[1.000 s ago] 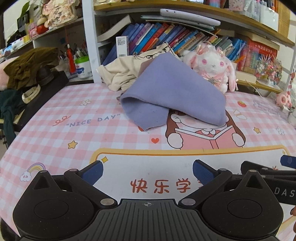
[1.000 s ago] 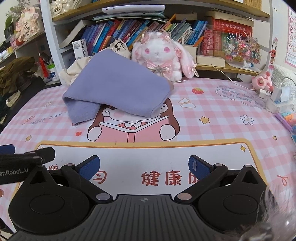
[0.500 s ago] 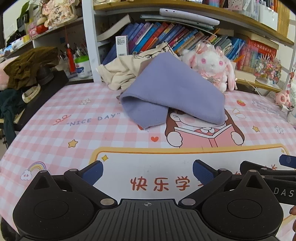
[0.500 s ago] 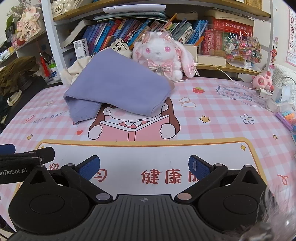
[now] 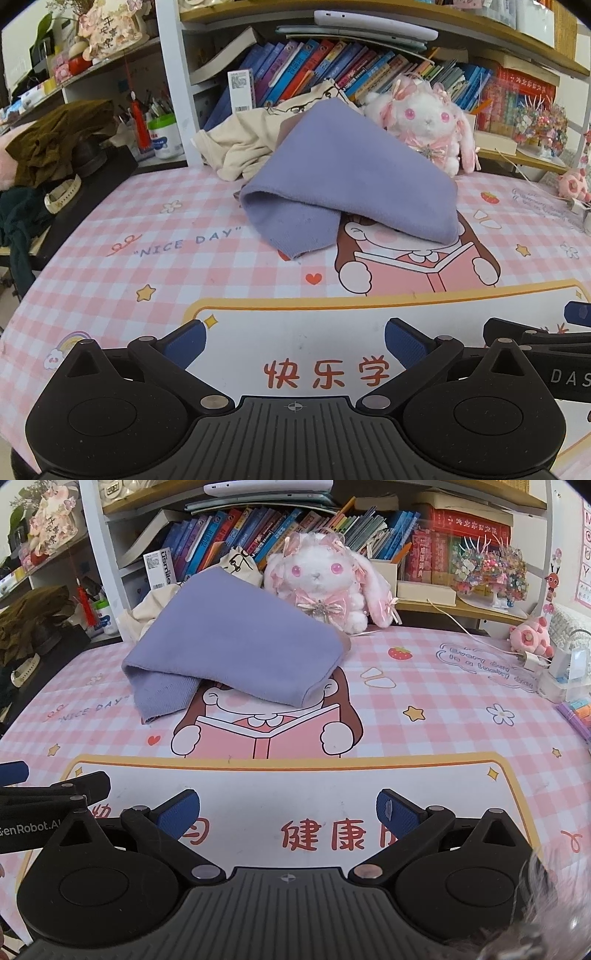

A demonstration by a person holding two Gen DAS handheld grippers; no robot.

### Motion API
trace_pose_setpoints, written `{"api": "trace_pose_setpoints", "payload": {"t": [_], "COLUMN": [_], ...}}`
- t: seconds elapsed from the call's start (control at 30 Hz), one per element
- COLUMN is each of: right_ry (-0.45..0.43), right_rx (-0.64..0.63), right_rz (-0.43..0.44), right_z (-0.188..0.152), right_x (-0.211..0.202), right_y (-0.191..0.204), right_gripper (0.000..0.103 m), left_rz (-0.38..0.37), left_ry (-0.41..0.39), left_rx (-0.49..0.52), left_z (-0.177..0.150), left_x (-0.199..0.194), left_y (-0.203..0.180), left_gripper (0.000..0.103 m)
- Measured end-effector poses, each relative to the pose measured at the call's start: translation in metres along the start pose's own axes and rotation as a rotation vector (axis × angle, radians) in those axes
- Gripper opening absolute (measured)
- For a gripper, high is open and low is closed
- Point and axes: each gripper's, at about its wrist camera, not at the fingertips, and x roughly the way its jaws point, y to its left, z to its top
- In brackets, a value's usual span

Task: Fold clothes
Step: 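Move both grippers toward the folded lavender sweater on the table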

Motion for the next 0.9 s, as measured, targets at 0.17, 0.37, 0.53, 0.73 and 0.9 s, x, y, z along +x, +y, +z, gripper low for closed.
{"api": "trace_pose_setpoints", "payload": {"t": [0.17,0.37,0.53,0.73,0.9], "right_ry": [0.009,0.025,0.034,0.043,0.059], "right_rx": [-0.005,0.005,0.008,0.009,0.019], "right_rz": [-0.001,-0.003,-0.006,-0.004,-0.001], "right_z": [0.002,0.002,0.003,0.005,0.005], "right_x": [0.005,0.009,0.013,0.018,0.024], "right_y": [0.001,0.0,0.002,0.004,0.005], "right_gripper": [0.103,0.103,0.103,0.103,0.103], "left_rz": [0.0,-0.02,-0.027,-0.014,-0.031], "left_ry": [0.014,0.042,0.054,0.076,0.138], "left_rx": [-0.001,-0.015,-0.022,-0.005,-0.011], "left_z": [0.0,-0.001,0.0,0.001,0.0], "left_x": [0.006,0.012,0.016,0.022,0.031], "left_y": [0.001,0.004,0.006,0.005,0.008], "left_gripper": [0.103,0.103,0.103,0.103,0.103]}}
